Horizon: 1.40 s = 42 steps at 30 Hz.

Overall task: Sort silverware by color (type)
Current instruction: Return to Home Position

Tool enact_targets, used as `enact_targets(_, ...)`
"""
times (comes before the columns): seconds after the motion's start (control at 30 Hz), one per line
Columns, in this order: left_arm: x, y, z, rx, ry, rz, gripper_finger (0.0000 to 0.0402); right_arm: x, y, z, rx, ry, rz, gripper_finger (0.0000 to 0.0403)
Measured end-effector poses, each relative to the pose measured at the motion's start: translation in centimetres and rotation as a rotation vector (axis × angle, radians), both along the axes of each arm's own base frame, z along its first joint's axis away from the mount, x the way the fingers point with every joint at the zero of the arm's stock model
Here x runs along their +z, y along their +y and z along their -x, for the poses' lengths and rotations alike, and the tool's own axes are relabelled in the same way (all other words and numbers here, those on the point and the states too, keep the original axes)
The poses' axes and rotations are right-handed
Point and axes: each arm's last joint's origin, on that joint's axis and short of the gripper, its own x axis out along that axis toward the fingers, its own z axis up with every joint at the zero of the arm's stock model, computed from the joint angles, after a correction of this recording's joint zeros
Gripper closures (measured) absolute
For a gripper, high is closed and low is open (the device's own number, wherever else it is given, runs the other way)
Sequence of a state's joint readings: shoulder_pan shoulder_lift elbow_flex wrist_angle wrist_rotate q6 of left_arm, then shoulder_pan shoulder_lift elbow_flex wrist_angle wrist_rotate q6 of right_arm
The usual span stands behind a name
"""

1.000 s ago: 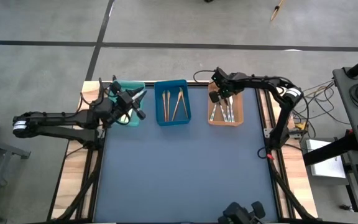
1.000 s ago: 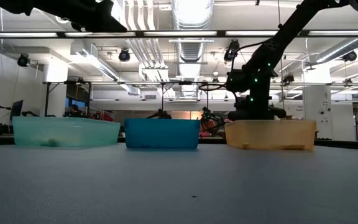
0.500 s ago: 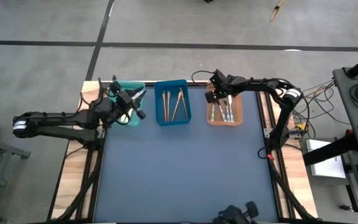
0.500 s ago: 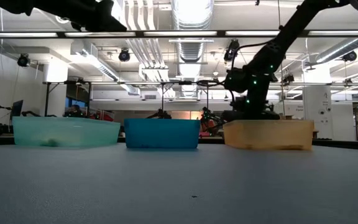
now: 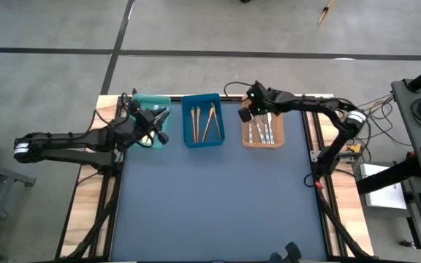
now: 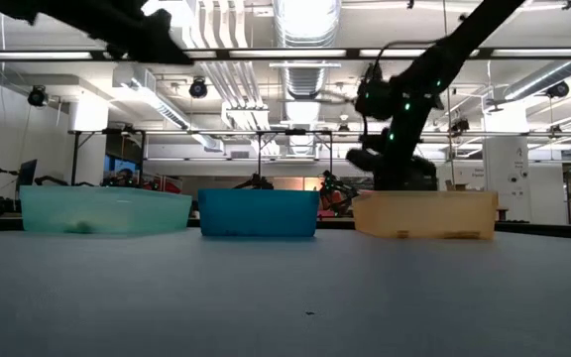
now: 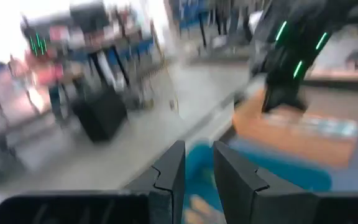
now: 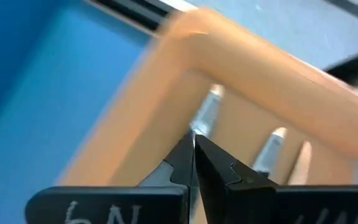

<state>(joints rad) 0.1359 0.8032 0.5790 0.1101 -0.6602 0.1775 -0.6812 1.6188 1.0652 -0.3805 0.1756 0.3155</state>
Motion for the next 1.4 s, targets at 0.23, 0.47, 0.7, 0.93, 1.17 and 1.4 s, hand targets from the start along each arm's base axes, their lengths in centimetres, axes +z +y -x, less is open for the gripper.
enact_targets(0.23,-2.0,-1.6,3.4,-0.222,0.001,0.343,0.0349,3.2,6.4,0.6,0.455,-0.250,0.125,0.0394)
enact_targets(0.47,-5.4,-2.9,4.3,-0.485,-0.054,0.500,0.0362,4.0,11.7,3.5,0.758,-0.633,0.325,0.0394)
enact_targets(0.7,-7.0,-3.6,5.9,-0.555,-0.047,0.505,0.0362,3.7,13.7,7.1,0.763,-0.725,0.381,0.0394)
enact_targets(0.93,-6.0,-3.7,8.1,-0.614,-0.133,0.378,0.0362,3.2,14.6,9.2,0.780,-0.751,0.443,0.0394)
enact_targets(1.17,-5.3,-3.7,9.8,-0.641,-0.235,0.287,0.0362,1.9,15.0,10.0,0.781,-0.773,0.475,0.0394)
enact_targets(1.4,-6.9,-3.7,9.8,-0.639,-0.229,0.294,0.0362,0.9,15.1,10.3,0.787,-0.757,0.477,0.0394)
